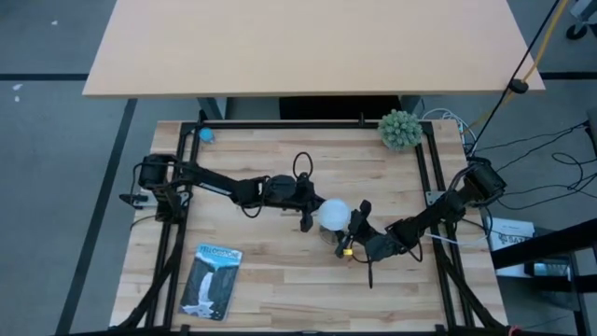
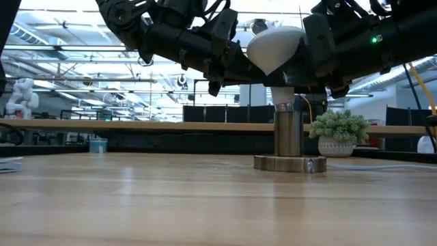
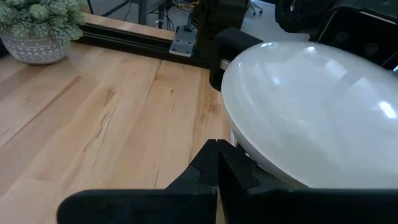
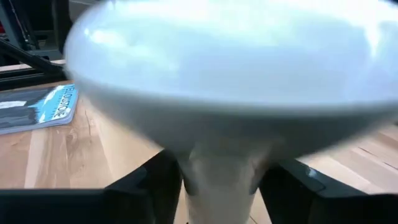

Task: Screw lightbulb
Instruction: Insert the lightbulb into the bronze lamp socket

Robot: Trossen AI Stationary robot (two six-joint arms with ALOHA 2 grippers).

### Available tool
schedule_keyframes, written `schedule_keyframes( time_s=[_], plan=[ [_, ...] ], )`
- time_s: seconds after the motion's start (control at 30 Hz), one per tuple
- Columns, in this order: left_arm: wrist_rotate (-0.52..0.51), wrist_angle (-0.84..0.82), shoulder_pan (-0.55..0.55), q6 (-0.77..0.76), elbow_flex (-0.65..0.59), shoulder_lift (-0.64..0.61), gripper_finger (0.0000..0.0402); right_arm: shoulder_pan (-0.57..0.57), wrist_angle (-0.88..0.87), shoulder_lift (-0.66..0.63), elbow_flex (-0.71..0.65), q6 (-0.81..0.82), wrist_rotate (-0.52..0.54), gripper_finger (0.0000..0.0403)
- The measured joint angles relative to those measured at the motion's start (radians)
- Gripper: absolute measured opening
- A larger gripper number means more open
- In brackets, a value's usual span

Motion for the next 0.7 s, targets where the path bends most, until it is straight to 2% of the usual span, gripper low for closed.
schedule_keyframes(
  time_s=[0.2,0.47,0.7],
  plan=[
    [0.0,0.0,0.0,-0.002,0.0,0.0,0.0,0.0,0.0,0.0,0.0,-0.008,0.001,0.0216],
    [0.0,0.0,0.0,-0.022,0.0,0.0,0.0,0.003,-0.004,-0.005,0.0,-0.01,-0.002,0.0213],
    [0.001,-0.024,-0.017,-0.058,0.0,0.0,0.0,0.026,-0.067,-0.076,0.0,-0.039,0.0,0.0213]
  ],
)
